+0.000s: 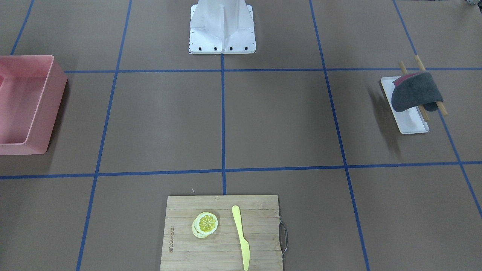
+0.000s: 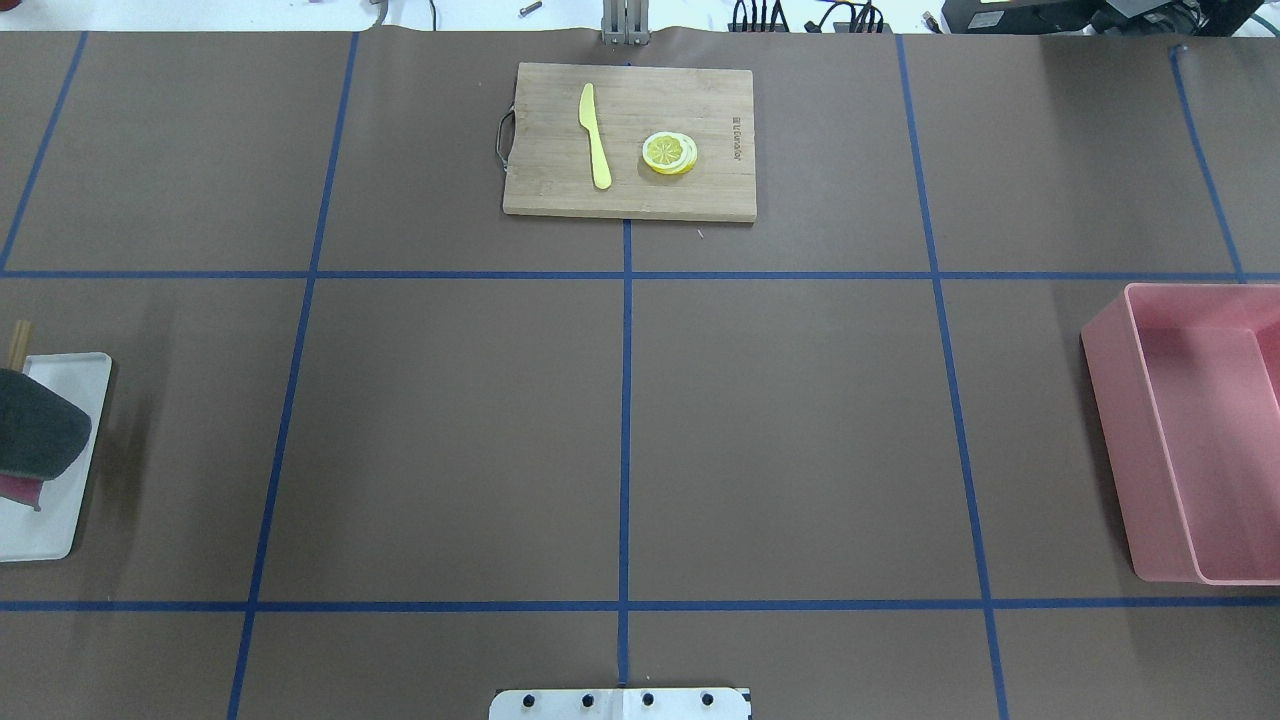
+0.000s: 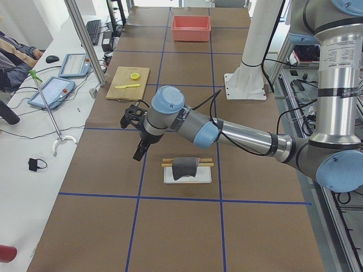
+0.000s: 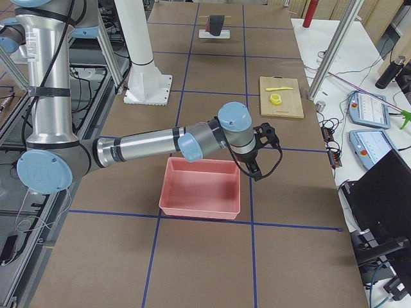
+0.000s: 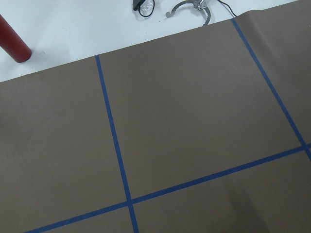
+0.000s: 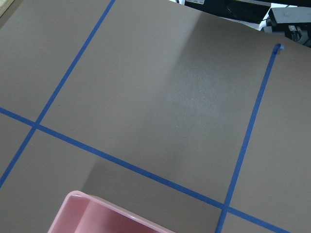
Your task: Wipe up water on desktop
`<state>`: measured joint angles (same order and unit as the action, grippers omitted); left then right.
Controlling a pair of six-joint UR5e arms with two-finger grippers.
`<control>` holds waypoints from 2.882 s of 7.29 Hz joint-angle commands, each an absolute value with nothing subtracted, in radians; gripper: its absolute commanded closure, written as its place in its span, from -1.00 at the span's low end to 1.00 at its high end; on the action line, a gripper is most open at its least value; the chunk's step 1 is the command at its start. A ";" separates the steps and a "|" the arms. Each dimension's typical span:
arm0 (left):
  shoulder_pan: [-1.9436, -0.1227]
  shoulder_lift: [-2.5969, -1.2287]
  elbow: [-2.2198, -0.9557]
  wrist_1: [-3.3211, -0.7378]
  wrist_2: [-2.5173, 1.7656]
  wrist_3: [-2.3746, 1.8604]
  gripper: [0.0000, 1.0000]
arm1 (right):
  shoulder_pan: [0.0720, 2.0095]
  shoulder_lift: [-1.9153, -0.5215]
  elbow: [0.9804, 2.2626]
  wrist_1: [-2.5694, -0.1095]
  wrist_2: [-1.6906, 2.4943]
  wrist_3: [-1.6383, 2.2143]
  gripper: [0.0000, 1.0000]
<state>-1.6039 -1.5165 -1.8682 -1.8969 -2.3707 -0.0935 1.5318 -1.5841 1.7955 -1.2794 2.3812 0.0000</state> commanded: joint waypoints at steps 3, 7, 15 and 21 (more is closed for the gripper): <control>-1.601 -1.528 -1.839 -1.861 -2.411 -0.094 -0.95 | 1.534 -1.586 1.802 -1.279 2.416 0.000 -1.00; -1.606 -1.513 -1.841 -1.868 -2.410 -0.092 -0.95 | 1.539 -1.588 1.804 -1.275 2.424 0.000 -1.00; -1.608 -1.509 -1.812 -1.875 -2.414 -0.080 -0.96 | 1.537 -1.604 1.796 -1.281 2.416 0.000 -1.00; -1.588 -1.440 -1.769 -1.948 -2.421 -0.095 -0.96 | 1.439 -1.655 1.809 -1.266 2.480 0.095 -1.00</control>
<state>-1.5924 -1.4504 -1.7731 -1.9388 -2.4170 -0.0926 1.4811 -1.6493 1.8057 -1.2683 2.4554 0.0481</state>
